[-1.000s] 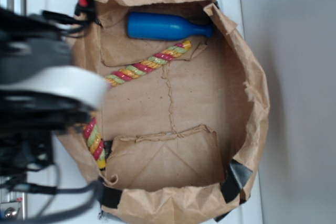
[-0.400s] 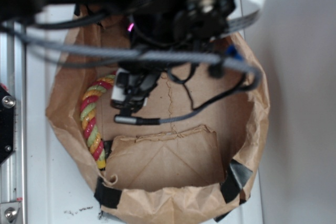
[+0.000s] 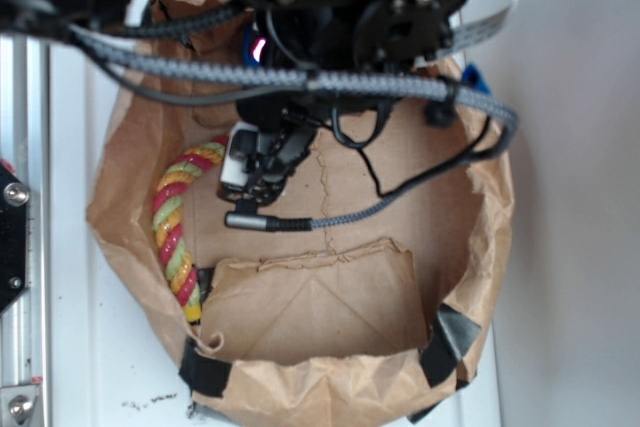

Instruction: Grab the blue bottle.

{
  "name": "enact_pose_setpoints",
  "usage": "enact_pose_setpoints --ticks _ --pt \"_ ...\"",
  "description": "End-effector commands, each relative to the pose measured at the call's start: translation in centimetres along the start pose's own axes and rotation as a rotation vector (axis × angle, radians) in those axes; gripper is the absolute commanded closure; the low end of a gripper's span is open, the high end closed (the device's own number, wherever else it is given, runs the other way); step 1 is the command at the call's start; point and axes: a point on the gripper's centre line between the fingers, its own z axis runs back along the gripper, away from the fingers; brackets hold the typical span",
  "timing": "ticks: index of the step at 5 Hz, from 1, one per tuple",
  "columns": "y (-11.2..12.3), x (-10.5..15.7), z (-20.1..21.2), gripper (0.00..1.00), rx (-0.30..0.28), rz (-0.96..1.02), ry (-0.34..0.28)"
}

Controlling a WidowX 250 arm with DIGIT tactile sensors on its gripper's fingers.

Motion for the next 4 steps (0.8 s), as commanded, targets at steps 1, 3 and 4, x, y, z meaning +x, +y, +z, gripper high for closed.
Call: enact_pose_setpoints --ticks 1,3,4 --pt "0.9 0.5 -0.2 0.0 0.045 0.001 -0.066" --pt "3.2 1.8 -3.3 0.0 0.136 -0.039 -0.184" --pt "4.3 1.8 -4.4 0.0 0.132 -0.068 -0.211"
